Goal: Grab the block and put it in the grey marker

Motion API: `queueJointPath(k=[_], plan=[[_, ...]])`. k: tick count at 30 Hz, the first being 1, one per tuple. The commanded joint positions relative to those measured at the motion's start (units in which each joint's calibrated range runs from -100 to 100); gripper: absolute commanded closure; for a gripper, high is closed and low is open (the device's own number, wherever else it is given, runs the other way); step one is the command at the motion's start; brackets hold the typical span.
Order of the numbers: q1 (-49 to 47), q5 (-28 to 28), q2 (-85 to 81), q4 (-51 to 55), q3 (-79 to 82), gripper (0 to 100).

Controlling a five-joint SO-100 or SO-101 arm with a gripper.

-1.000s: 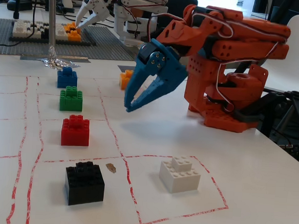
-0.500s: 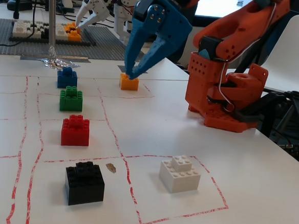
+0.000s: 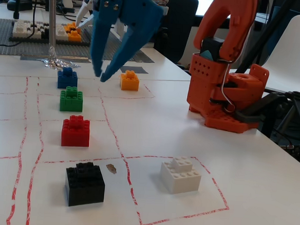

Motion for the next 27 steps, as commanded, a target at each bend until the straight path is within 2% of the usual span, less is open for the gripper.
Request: queueJointPath(k=[1,7,17,27], plan=[[-0.8,-1.5,0.4,1.8,-8.1,90],[1.1,-2.6,7.5,3.6,-10.9,78],[2.4,-2.8,14.2,4.3,-11.4,67],[2.9,-2.5,19.1,3.4,-13.9,64]])
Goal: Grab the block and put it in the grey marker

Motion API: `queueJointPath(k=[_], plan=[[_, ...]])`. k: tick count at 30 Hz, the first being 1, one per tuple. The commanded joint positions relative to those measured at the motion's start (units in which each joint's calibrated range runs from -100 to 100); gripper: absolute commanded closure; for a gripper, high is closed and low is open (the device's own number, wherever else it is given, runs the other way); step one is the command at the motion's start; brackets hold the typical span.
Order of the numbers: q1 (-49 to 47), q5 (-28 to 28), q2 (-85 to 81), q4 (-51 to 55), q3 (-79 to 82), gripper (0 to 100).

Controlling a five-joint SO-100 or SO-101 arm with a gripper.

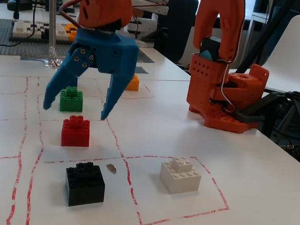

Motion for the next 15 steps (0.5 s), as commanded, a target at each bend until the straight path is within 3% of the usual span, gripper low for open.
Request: queueJointPath(k=[1,15], plan=[[1.9,-0.3,-2.7,0.6,-5.2,64],[3.8,0.1,3.9,-1.4,-7.7,66]])
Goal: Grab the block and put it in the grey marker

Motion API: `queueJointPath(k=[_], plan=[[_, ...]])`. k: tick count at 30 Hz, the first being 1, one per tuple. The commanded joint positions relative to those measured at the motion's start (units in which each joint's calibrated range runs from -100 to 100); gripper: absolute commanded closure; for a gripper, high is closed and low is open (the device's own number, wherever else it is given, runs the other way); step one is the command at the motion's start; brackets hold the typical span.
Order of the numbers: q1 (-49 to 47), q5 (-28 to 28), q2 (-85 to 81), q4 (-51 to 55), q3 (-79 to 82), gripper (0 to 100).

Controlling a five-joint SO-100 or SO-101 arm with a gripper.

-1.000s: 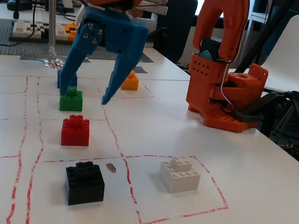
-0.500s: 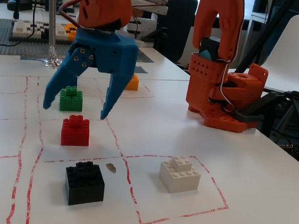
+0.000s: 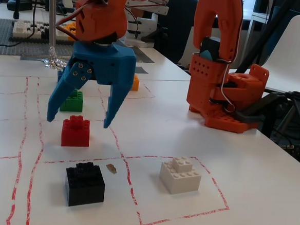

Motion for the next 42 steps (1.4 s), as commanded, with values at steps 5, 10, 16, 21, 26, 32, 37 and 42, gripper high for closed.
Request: queueJointPath(k=[5,10,16,21,26,32,37,42], plan=[[4.2,0.5,-0.8,-2.7,-6.0,68],[5.2,1.2,-0.3,-4.3,-5.7,72],[5.6,1.3,-0.1,-5.3,-4.7,73],[4.7,1.3,-0.9,-7.0,-2.1,74],[3.7,1.8,-2.4,-9.5,1.0,78],[3.2,2.6,-3.9,-12.5,4.0,95],[3.6,2.8,-5.0,-13.2,5.2,100],[5.3,2.7,-7.6,-10.6,3.4,100]])
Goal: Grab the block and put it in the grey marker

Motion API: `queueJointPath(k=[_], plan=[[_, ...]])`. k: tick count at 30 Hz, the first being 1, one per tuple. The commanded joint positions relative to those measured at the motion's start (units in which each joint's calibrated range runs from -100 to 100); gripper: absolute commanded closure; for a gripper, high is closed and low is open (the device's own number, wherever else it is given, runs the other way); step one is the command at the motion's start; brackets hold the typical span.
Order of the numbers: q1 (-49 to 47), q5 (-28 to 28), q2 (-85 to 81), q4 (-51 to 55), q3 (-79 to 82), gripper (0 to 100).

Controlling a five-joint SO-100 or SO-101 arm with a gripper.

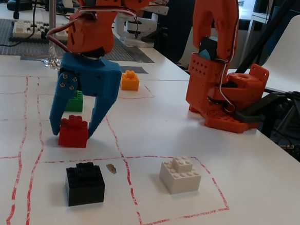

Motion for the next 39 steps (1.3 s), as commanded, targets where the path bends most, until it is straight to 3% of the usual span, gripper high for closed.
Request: queueJointPath(k=[1,8,20,28,39], plan=[[1.8,0.5,-9.0,3.1,-4.7,100],[3.2,1.4,-16.8,14.7,-12.1,100],[12.2,15.0,-38.0,27.9,2.0,100],[34.7,25.4,-48.9,31.9,10.1,100],[70.9,38.4,-42.0,25.8,10.0,100]])
